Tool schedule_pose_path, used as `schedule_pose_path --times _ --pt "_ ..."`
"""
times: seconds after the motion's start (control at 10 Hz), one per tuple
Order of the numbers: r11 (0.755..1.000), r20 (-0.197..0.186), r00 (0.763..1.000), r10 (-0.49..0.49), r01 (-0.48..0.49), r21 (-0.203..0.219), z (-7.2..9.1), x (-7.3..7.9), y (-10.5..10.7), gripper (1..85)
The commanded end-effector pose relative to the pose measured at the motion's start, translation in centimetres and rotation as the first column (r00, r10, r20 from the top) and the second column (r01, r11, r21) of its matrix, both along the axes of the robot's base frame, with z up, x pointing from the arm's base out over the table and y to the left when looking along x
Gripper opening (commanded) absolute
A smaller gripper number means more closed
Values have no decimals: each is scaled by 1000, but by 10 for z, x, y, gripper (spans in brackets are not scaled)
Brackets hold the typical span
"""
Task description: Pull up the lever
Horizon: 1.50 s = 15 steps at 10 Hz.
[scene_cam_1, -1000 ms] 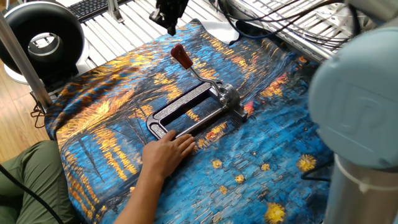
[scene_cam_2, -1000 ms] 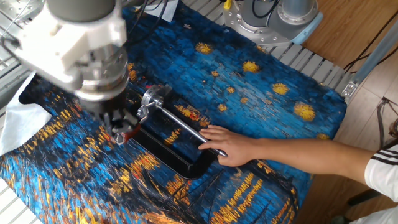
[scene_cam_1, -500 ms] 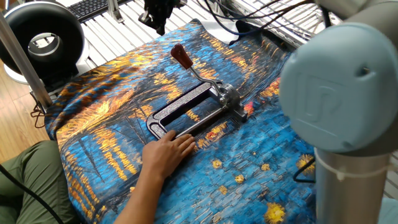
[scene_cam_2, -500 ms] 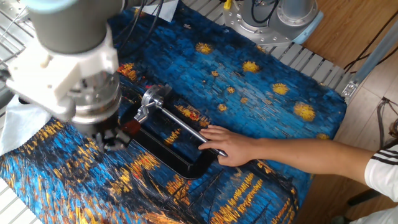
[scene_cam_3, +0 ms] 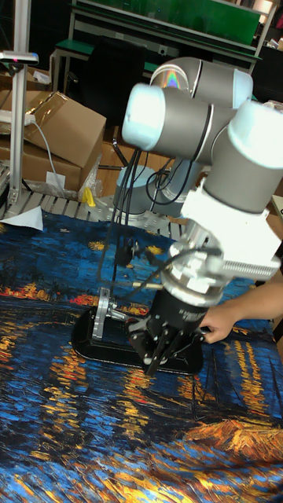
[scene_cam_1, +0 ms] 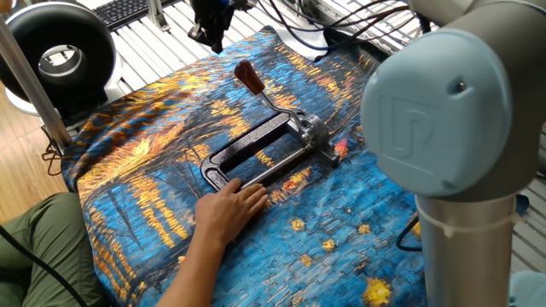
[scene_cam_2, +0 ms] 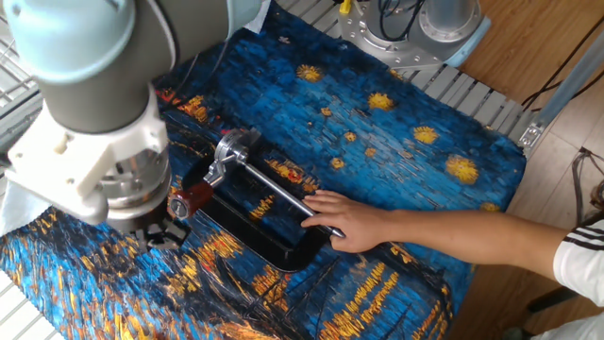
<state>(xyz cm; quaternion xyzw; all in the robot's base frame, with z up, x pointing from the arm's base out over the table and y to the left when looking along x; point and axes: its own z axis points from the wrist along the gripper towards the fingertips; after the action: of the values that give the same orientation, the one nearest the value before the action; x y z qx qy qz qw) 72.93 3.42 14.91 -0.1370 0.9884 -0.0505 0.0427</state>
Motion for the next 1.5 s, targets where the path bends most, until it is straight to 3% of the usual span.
schedule_pose_path --times 0.0,0.3,0.4,0.7,1.4 --pt "1000 -49 999 -6 7 23 -17 -8 0 10" --pt "1000 -61 998 -5 6 9 -25 -9 -5 10" --pt "1000 -77 997 -17 19 25 -28 -12 -2 10" --pt "1000 -143 989 -28 29 2 -29 -29 -7 10" --pt "998 -230 972 -55 57 2 -23 -56 -7 10"
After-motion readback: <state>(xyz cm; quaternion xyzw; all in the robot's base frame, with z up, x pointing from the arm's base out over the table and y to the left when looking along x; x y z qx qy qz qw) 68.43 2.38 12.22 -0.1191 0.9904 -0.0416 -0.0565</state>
